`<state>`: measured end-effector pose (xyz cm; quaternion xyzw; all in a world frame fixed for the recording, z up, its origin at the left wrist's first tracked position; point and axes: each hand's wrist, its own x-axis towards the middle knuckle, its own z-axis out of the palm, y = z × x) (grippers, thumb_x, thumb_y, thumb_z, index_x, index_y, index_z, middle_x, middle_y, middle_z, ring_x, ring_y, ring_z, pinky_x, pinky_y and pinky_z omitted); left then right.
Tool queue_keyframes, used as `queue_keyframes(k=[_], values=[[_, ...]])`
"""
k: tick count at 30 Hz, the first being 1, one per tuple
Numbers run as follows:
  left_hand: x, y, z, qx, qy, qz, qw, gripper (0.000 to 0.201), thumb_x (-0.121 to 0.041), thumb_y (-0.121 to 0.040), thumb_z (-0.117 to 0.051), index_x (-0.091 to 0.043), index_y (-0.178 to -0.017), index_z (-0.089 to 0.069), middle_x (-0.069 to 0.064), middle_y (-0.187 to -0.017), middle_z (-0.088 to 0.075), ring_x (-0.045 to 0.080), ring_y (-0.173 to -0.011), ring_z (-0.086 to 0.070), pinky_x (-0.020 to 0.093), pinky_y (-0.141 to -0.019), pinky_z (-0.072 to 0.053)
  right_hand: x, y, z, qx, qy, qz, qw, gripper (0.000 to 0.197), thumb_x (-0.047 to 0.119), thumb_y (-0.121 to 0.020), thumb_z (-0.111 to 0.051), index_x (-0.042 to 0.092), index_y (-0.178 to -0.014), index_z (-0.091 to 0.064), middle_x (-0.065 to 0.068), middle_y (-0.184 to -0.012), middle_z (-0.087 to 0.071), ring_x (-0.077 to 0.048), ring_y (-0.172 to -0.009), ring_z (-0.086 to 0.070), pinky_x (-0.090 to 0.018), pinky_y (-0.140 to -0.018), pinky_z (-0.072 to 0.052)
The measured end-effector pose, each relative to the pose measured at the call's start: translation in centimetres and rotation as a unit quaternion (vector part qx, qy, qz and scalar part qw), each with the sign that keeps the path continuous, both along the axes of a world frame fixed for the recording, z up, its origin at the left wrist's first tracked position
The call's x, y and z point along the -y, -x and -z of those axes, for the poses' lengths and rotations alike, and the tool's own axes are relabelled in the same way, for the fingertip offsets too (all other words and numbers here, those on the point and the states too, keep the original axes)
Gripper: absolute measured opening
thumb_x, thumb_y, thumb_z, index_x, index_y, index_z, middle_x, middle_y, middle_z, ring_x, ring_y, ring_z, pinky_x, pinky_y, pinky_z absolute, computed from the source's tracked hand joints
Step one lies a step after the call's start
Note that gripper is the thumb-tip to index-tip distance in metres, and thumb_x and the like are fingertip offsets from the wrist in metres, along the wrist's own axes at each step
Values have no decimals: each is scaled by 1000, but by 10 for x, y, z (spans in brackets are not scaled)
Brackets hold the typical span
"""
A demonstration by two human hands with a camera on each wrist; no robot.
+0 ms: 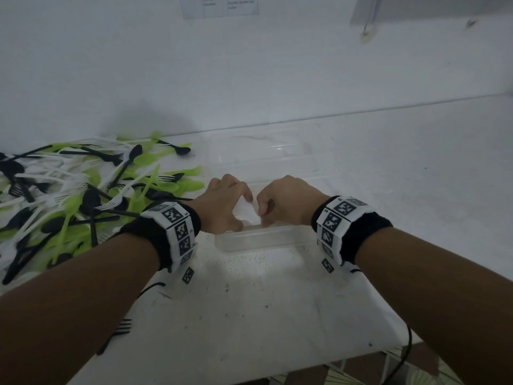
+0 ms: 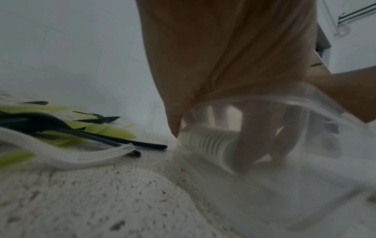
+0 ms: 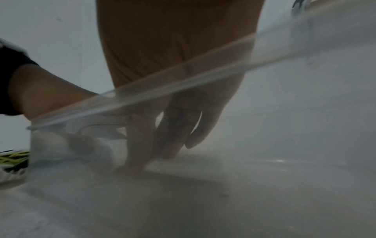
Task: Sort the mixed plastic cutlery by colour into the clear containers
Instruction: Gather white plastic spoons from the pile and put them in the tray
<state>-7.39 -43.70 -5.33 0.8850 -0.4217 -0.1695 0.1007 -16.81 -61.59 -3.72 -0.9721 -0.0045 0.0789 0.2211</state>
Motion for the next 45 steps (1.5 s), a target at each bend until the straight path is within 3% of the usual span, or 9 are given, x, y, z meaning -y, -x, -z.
queue_keyframes(k=[6, 12, 19, 22, 26, 31, 36, 40, 45], values=[[-2, 0, -3, -23, 18, -3, 1000, 61, -36, -78, -85, -34, -130, -53, -5, -135, -34, 24, -128, -32, 36, -105, -34, 1, 2, -1, -6, -8, 1, 1000, 11, 33, -79, -84, 25, -80, -77, 13, -81, -73, -6, -81, -68, -31, -83, -57], [-26, -6, -29, -109, 73, -48, 990, 59, -44, -73, -89, -41, -123, -58, -14, -134, -47, 7, -124, -46, 33, -108, -40, 6, 0, -6, 5, 5, -10, 1000, 17, 48, -86, -76, 31, -89, -76, 16, -88, -69, -3, -82, -62, -26, -77, -52], [-99, -30, -62, -26, 133, -180, 974, 33, -42, -88, -77, -27, -113, -61, -7, -115, -64, 11, -99, -64, 29, -84, -53, -46, -35, -33, 166, -87, 14, 982, 23, 51, -95, -61, 30, -88, -66, 12, -73, -60, -3, -70, -54, -29, -65, -43], [-143, -39, -77, -21, 64, -223, 973, 51, -54, -91, -68, -28, -132, -53, -3, -127, -64, 15, -109, -63, 35, -91, -54, -90, -58, -48, 149, -138, -15, 979, 23, 50, -96, -61, 30, -106, -66, 8, -88, -68, -10, -83, -62, -31, -76, -49], [-200, -48, -83, -11, -35, -239, 970, 86, -63, -93, -60, -26, -160, -23, 4, -158, -42, 25, -140, -46, 36, -110, -40, -148, -90, -54, 33, -161, -54, 985, 63, 63, -93, -60, 30, -145, -44, -3, -125, -66, -21, -114, -61, -35, -96, -47], [-261, -69, -76, -21, -22, -285, 958, 90, -64, -92, -61, -30, -162, -16, 3, -139, -61, 23, -121, -60, 37, -101, -49, -202, -120, -41, -45, -127, -66, 989, 82, 73, -90, -54, 29, -155, -30, -9, -148, -53, -27, -126, -57, -43, -104, -47], [-312, -103, -67, -11, -6, -264, 964, 75, -57, -94, -64, -27, -155, -32, 1, -124, -67, 19, -110, -62, 33, -93, -49, -245, -154, -30, -38, -107, -43, 993, 71, 72, -91, -54, 29, -146, -41, -3, -142, -57, -25, -122, -57, -36, -94, -45], [-349, -150, -58, 4, -9, -230, 973, 54, -55, -94, -62, -26, -139, -52, -4, -116, -65, 16, -105, -60, 30, -85, -45, -280, -184, -27, -26, -79, -2, 997, 67, 66, -94, -54, 23, -145, -46, -3, -133, -61, -23, -116, -59, -34, -93, -46], [-370, -200, -51, 14, 10, -179, 984, 33, -52, -96, -63, -27, -117, -59, -7, -100, -64, 11, -89, -59, 29, -79, -45, -303, -216, -19, -12, -37, 60, 997, 52, 57, -97, -55, 24, -137, -54, -3, -124, -63, -23, -113, -60, -36, -93, -48]])
